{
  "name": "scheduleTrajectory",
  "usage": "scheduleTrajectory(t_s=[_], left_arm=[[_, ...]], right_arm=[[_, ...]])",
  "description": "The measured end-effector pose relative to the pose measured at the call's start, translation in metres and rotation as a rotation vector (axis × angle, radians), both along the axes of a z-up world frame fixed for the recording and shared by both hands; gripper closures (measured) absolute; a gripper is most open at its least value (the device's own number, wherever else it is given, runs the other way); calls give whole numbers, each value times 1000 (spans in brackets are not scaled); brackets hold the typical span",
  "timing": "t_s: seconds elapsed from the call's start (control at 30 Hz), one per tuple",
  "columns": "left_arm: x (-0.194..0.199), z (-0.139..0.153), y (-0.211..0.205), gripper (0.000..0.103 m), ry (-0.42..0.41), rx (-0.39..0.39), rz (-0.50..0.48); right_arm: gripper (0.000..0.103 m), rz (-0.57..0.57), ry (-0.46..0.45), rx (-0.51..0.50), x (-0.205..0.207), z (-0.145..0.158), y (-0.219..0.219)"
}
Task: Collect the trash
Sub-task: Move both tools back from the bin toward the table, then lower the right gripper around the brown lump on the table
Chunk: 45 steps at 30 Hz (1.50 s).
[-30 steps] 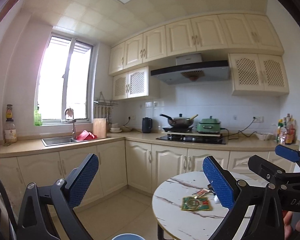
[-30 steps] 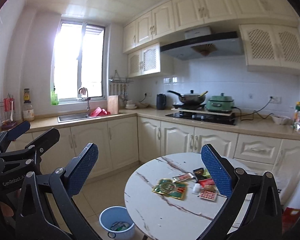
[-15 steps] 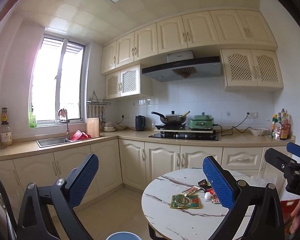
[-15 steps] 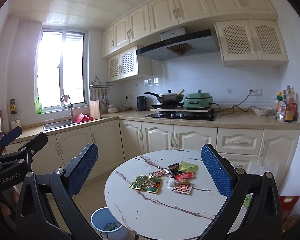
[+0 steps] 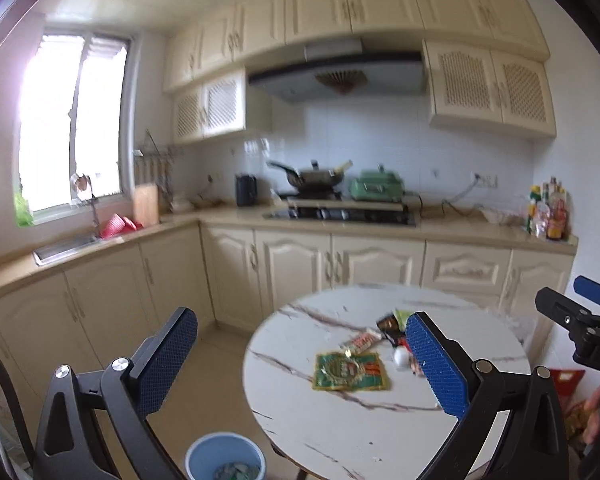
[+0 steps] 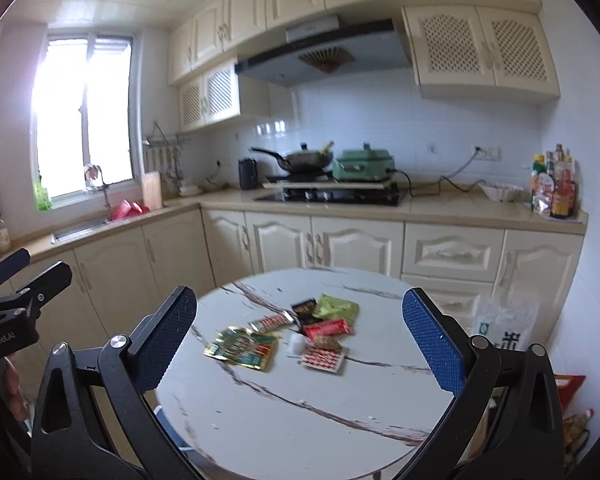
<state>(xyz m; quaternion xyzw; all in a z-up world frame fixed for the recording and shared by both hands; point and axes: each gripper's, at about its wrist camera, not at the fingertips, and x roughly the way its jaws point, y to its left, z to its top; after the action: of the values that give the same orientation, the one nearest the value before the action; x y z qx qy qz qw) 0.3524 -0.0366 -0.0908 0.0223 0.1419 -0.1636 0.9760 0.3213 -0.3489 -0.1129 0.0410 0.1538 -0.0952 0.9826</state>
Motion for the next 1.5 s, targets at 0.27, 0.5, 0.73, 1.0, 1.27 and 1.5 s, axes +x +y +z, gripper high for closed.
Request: scheduleTrajectory(t_s=[0.27, 0.5, 0.73, 1.0, 1.27, 1.5], left_arm=[[114, -25, -48, 1, 213, 62, -29], [189, -45, -70, 1, 317, 92, -64], [236, -63, -81, 1, 382, 96, -123], [267, -69, -98, 1, 424, 107, -169], [259, -70, -146, 1, 417, 170, -256], [259, -81, -213, 8, 446, 203, -328]], right_arm=[[0, -40, 243, 30, 87, -67, -58], [0, 30, 467, 47, 175, -138, -81], [32, 100, 600, 36, 224, -176, -84], [66, 160, 615, 61, 228, -184, -93], [66, 133, 554, 85, 215, -170, -107], [66, 107, 521, 127, 196, -161, -121]])
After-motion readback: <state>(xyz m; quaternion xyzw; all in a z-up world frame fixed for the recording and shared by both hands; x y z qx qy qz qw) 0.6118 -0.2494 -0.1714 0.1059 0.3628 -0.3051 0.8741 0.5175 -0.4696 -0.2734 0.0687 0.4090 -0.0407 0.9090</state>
